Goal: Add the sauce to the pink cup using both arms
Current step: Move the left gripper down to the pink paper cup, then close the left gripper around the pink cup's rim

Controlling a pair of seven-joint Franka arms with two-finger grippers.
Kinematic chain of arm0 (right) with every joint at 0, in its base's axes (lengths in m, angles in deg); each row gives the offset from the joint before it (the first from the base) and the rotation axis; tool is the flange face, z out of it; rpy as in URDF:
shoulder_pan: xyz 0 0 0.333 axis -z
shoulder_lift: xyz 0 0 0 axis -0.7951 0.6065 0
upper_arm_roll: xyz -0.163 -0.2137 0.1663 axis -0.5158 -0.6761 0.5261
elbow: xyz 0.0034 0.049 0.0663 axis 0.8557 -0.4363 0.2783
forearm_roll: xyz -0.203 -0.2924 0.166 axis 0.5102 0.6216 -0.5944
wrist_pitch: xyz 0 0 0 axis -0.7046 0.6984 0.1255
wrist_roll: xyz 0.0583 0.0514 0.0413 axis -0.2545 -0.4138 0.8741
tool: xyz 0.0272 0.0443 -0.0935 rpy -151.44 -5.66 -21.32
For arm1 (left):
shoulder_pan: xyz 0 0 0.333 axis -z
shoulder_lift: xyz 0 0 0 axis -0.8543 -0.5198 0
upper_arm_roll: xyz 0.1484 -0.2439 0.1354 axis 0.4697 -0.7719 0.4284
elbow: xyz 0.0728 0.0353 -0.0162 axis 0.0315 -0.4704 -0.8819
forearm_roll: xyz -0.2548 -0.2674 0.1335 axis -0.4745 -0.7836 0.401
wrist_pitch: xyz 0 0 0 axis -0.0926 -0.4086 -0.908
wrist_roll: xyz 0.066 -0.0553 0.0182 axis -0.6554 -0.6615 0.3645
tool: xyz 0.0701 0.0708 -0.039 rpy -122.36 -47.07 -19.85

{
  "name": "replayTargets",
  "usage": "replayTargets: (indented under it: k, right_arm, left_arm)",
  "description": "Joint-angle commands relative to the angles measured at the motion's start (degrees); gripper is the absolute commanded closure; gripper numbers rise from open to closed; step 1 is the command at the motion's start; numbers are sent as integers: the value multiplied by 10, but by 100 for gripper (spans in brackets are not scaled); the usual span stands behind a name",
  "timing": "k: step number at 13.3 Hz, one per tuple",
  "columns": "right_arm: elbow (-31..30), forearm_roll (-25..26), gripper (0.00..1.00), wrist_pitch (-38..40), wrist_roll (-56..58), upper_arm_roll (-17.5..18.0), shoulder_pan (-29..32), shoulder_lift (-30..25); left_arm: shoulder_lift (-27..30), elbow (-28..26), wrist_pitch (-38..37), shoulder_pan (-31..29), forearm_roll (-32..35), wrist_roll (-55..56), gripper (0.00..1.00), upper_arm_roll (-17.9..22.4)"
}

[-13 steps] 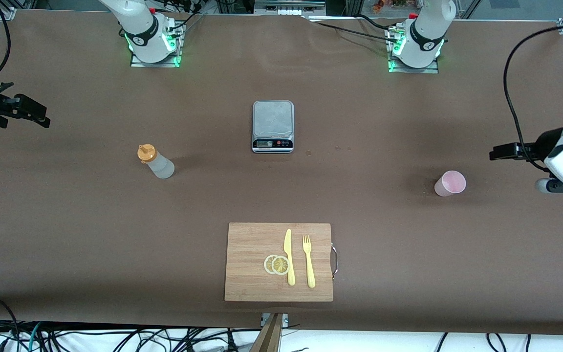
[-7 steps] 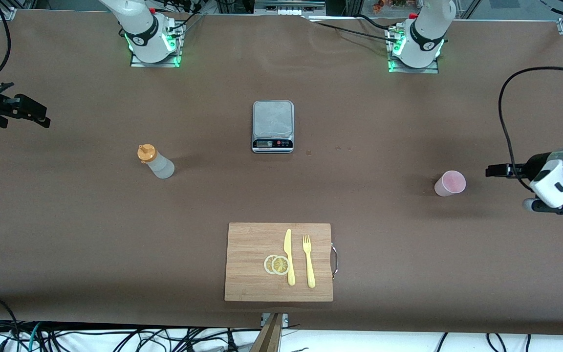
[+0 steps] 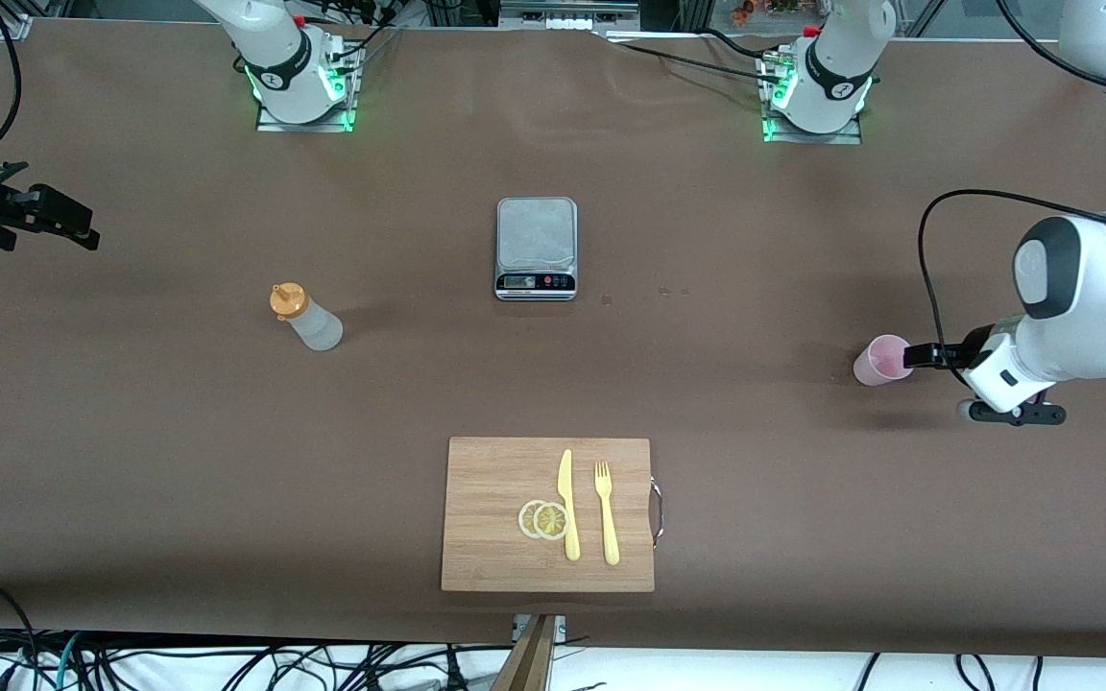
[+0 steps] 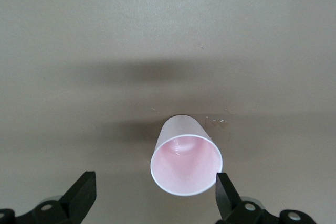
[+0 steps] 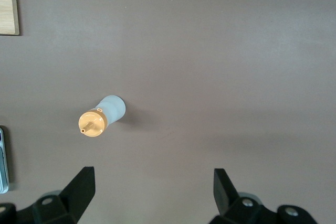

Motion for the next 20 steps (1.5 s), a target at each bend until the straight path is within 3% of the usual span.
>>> replayTargets:
  k: [1,10,13,16,20]
  right_arm:
    - [-2,2,0,5,-1,1,2,-6]
    - [-2,2,0,5,-1,1,2,-5]
    - [-2,2,0,6,-2,1,2,-5]
    - [-2,1,0,6,0,1,2,-5]
    - [-2,2,0,6,1,1,2,-5]
  left_arm:
    - [6,-33,47,-5,9,-10,0,6]
    - [-14,-60,84,-10,9,-14,1,8]
    - [-14,-67,90,-5,9,-14,8,8]
    - [-15,-72,91,-4,9,-14,28,7]
    - [-15,-70,86,1,9,-14,76,8]
